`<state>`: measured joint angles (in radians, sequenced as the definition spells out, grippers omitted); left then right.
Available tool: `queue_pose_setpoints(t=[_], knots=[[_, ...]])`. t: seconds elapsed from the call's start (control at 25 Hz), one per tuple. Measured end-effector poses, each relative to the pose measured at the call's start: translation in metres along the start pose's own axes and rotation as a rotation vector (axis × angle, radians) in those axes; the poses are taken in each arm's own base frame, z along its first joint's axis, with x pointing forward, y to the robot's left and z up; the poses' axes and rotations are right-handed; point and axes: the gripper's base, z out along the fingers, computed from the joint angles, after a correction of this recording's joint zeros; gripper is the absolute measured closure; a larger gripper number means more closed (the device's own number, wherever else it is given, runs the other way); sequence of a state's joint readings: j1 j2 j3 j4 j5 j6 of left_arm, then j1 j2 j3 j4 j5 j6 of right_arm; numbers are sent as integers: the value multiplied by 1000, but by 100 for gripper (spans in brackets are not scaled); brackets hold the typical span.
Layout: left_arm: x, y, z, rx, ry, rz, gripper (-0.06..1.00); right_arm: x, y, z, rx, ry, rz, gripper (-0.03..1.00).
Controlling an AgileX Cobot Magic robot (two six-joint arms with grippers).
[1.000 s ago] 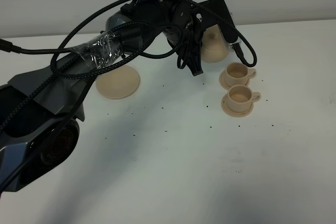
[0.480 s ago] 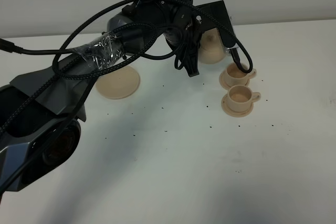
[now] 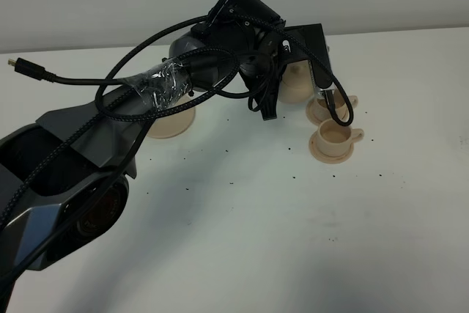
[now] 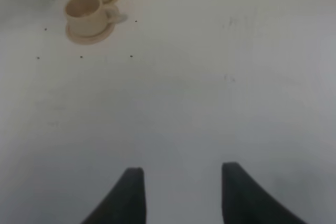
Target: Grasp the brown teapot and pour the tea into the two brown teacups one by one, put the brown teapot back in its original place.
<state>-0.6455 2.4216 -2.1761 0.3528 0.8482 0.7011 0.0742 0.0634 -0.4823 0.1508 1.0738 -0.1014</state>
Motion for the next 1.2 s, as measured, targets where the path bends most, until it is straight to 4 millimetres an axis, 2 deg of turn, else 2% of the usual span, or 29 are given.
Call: queue_pose_setpoints(t=[0.44, 0.88, 1.2], knots=[[5, 0, -2, -33, 99, 70, 82, 0, 0, 0, 0, 0, 0, 62], [-5, -7, -6, -40, 90, 97, 82, 0, 0, 0, 0, 0, 0, 62], [-6, -7, -6, -38, 92, 99, 82, 0, 0, 0, 0, 0, 0, 62]])
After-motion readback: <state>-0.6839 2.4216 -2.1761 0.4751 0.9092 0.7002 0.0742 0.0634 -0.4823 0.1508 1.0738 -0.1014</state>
